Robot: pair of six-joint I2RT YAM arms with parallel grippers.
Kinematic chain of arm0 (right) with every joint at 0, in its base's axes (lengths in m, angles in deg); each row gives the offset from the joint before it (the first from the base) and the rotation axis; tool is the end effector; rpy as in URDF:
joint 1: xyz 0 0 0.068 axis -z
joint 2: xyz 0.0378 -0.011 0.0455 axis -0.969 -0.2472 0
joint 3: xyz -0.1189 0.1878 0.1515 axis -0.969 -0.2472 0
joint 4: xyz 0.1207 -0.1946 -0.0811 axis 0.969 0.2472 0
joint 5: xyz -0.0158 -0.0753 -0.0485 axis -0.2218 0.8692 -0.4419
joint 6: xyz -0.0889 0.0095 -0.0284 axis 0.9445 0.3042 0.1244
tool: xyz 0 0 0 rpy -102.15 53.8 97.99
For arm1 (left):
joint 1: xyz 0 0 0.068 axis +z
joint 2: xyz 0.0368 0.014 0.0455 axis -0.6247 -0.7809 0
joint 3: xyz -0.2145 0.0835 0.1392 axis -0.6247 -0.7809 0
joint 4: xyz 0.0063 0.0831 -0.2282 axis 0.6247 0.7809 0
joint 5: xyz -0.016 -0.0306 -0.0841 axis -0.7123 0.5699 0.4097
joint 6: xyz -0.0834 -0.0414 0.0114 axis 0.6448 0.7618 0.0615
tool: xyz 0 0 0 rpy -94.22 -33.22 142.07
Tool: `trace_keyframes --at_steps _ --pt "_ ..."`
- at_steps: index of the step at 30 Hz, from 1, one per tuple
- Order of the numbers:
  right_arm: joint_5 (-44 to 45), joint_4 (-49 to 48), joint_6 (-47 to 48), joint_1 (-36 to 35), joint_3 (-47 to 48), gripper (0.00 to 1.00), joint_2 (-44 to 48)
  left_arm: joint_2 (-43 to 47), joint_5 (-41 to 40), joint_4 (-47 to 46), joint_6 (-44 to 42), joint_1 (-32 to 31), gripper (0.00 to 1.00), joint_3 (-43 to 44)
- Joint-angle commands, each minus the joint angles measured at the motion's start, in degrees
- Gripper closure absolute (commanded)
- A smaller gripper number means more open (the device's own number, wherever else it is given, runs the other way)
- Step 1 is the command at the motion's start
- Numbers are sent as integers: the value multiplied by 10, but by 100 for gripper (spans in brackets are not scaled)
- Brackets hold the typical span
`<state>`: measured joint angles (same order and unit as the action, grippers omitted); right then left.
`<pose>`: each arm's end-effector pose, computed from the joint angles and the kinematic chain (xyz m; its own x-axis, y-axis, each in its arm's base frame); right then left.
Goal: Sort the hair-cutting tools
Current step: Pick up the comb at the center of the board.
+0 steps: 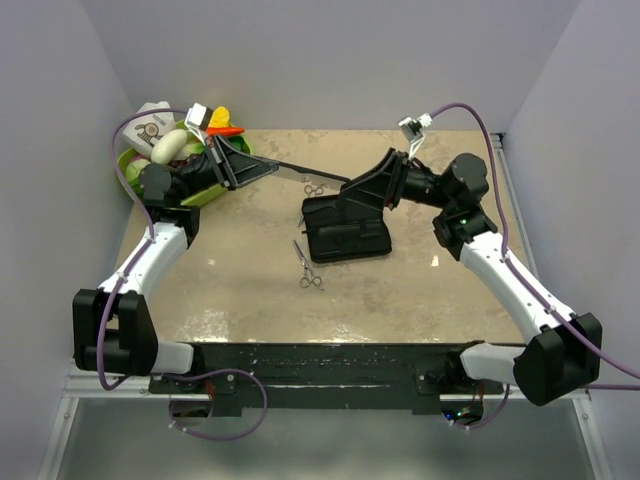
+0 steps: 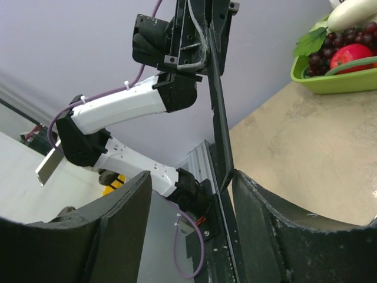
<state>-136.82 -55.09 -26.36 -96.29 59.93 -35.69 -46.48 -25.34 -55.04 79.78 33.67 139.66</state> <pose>0.2448 0.1659 0.4085 -0.6170 0.2684 -0.7398 -0.7518 0.0768 0.6549 0.2881 -0.0992 0.3989 -0.7515 -0.4241 -0.5053 0.5729 -0.0400 -0.8186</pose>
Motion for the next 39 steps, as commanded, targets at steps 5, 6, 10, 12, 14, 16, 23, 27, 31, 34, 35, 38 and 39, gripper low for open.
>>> trace_keyframes --at_steps 5,6,10,12,14,16,23,27,31,34,35,38,39 --pt "6 -5 19 -2 44 50 -11 8 -13 0 -25 2 100 16" --pt "4 -5 19 -2 45 52 -13 7 -13 -2 -25 2 100 17" --pt "3 -3 20 -1 45 61 -13 4 -16 -5 -25 2 100 18" --pt "5 -2 22 -1 45 65 -14 3 -15 -7 -24 2 100 19" --pt "7 0 23 -1 46 70 -14 2 -16 -7 -23 2 100 19" --pt "9 0 24 -1 47 74 -15 1 -16 -9 -24 2 100 19" --pt "19 0 24 -1 54 77 -18 1 -17 -24 -12 2 100 11" --pt "28 -1 24 -1 55 76 -21 5 -23 -41 -4 1 100 4" --pt "36 -4 22 -2 55 78 -22 12 -32 -52 1 1 100 -6" --pt "44 -9 19 -1 54 79 -22 17 -41 -65 8 1 100 -17" --pt "45 -10 18 -1 54 79 -22 16 -44 -68 12 1 100 -20" --pt "53 -17 14 -1 54 80 -22 21 -51 -74 14 1 100 -27" --pt "54 -20 12 -1 54 80 -23 22 -53 -75 14 1 100 -30"
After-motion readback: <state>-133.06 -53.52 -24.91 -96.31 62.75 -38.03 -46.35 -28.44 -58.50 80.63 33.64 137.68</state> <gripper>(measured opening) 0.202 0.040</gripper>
